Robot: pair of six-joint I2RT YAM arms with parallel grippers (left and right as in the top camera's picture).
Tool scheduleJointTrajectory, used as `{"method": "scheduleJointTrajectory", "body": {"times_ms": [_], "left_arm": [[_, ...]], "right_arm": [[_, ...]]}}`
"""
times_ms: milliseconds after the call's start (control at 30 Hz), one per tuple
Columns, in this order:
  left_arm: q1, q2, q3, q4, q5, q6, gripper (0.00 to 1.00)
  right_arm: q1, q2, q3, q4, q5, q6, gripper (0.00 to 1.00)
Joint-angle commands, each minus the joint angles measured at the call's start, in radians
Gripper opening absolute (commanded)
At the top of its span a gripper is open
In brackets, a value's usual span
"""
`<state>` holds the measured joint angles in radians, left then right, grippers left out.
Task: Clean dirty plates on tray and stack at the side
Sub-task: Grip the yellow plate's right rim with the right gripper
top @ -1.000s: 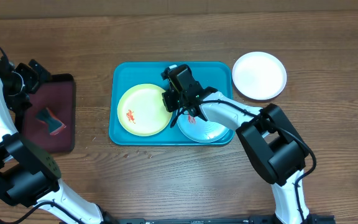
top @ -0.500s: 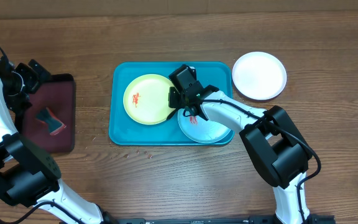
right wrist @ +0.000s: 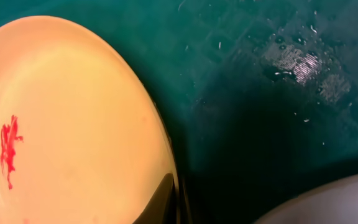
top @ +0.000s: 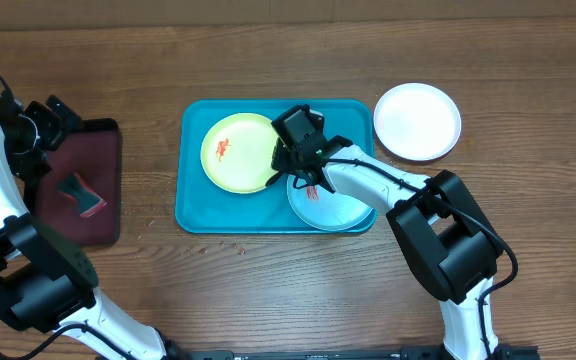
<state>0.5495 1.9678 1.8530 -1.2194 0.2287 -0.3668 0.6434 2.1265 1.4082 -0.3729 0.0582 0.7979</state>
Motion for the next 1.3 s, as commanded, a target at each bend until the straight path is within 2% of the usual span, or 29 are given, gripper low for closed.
{"method": "scheduleJointTrajectory", "body": {"times_ms": [0,700,800,900,1000,1133,1200,1267], "left_arm": [[-0.006,0.001,0.011,0.001,0.008,0.000,1.00],[-0.006,0.001,0.011,0.001,0.008,0.000,1.00],[-0.007,0.001,0.011,0.006,0.008,-0.005,1.00],[-0.006,0.001,0.011,0.061,0.008,-0.007,1.00],[-0.006,0.001,0.011,0.076,0.008,-0.007,1.00],[-0.008,0.001,0.011,0.070,0.029,-0.027,1.00],[-0.008,0.001,0.011,0.015,0.113,-0.040,1.00],[-0.008,0.001,0.011,-0.027,0.132,-0.041,1.00]], "right_arm": [[-0.003,-0.020,0.001,-0.032,0.011,0.126,0.04],[-0.003,-0.020,0.000,-0.029,0.011,0.127,0.04],[-0.002,-0.020,0.000,0.012,-0.006,-0.036,0.04],[-0.001,-0.020,0.000,0.039,-0.090,-0.263,0.04],[0.002,-0.020,0.000,0.048,-0.172,-0.395,0.04],[0.015,-0.020,0.000,0.051,-0.187,-0.452,0.04],[0.022,-0.020,0.000,0.057,-0.187,-0.456,0.04],[0.026,-0.020,0.000,0.064,-0.188,-0.455,0.04]]}}
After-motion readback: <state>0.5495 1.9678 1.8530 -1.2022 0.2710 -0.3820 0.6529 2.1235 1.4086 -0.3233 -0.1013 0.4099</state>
